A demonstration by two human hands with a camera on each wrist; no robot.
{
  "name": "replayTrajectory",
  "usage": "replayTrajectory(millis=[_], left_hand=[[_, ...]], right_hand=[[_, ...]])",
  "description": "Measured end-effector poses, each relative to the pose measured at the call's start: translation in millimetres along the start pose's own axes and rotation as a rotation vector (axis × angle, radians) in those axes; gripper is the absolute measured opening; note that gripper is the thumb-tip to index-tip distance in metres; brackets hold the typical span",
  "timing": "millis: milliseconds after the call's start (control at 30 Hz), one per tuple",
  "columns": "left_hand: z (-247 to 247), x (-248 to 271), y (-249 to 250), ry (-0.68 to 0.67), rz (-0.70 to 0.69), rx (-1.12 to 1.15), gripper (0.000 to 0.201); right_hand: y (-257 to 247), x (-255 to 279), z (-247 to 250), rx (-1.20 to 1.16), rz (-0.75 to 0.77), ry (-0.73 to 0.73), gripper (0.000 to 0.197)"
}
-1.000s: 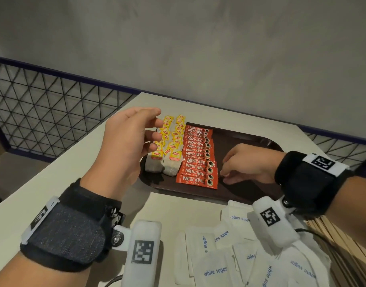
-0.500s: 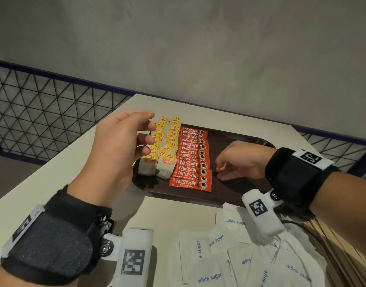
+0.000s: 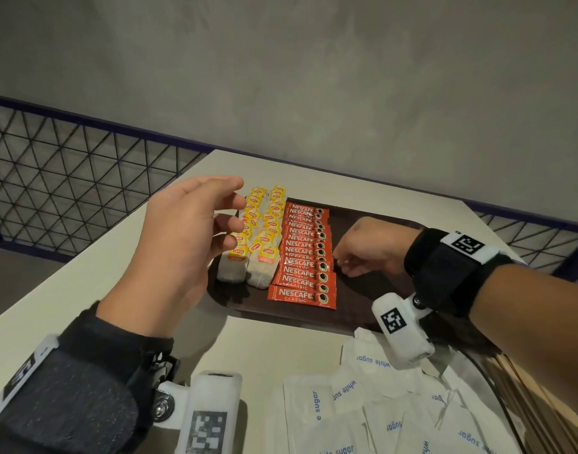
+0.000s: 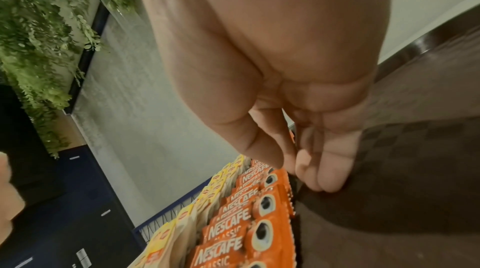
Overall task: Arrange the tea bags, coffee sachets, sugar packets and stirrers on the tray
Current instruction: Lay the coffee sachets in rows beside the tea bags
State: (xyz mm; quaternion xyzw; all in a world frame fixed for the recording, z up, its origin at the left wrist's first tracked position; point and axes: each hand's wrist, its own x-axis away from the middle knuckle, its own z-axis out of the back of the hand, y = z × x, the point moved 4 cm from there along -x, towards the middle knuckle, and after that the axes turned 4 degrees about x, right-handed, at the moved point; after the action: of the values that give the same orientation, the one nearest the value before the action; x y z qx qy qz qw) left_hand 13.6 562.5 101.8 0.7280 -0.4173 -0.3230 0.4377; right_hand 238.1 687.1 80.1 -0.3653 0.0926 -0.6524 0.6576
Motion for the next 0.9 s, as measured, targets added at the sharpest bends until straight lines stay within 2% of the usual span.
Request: replayTrajectory(millis=[200,467,567,700,767,900], left_hand=[[-0.4,0.7,-0.5,-0.001,0.003,-0.002,0.008],[-0.2,1.1,0.6,0.001,0.008,0.007,0.008],[-0.3,1.1,0.9,0.003,0.010,0.007,0.008],[0.7,1.3,1.1,0.009,0.010,-0.009,0.008],[1.6,1.6,1.1,0.009,0.010,-0.018,0.008],[1.4,1.7,-0.6,0.015,0.020,-0.027,0.009]], right_hand=[[-0.9,-0.4,3.0,-0.012,-0.021,0.014,0.014],[6.7,15.8,1.2,-0.006,-0.054,-0.044,0.016],[15.4,33.2,0.2,0.302,-0.038,-0.051,0.023],[24.6,61.5,-5.4,0.800,-0.104,-0.277,0.050],[22.2,67.0,-6.9,0.911,-0.102,-0.316,0.059],[15.8,64.3,-24.6,0.951,-0.029,-0.277,0.077]])
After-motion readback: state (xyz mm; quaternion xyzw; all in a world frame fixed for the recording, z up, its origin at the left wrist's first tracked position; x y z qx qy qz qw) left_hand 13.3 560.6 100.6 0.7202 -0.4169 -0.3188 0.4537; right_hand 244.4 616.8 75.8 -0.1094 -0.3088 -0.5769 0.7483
